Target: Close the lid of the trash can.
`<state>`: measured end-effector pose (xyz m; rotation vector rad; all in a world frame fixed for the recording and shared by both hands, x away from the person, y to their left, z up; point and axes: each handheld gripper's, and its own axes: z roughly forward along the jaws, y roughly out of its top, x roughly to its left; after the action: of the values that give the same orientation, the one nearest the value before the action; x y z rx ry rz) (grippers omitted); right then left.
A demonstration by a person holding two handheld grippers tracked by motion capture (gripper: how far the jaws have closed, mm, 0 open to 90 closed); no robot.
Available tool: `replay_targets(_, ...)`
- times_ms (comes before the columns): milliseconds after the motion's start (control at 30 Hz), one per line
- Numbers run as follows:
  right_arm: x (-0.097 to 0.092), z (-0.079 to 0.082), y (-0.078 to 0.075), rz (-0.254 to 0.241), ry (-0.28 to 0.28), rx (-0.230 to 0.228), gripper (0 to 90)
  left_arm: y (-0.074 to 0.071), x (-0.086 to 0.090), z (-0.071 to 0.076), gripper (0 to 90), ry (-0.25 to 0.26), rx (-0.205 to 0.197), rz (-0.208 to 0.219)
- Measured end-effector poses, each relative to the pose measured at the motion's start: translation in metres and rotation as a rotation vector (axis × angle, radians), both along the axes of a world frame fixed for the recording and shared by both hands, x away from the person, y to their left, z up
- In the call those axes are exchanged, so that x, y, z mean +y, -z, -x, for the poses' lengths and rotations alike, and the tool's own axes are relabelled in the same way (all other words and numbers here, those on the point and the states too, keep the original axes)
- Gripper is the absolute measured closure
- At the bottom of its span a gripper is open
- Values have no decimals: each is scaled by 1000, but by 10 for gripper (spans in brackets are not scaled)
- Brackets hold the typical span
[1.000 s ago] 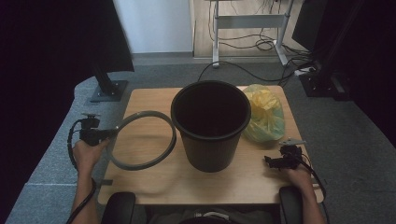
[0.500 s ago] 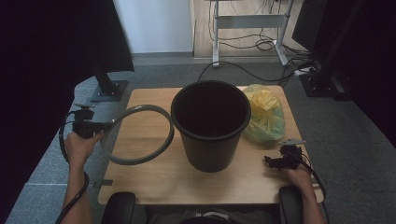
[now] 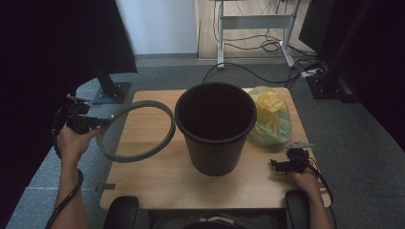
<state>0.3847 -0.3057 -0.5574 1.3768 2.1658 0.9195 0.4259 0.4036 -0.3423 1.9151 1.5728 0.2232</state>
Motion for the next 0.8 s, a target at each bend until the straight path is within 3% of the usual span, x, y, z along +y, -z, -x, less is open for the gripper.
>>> replay_targets(467, 0, 0, 0, 0, -1, 0, 0, -35, 3, 1, 784, 7, -12, -1)
replay_targets(800, 0, 0, 0, 0, 0, 0, 0, -56, 3, -1, 784, 25, -26, 29)
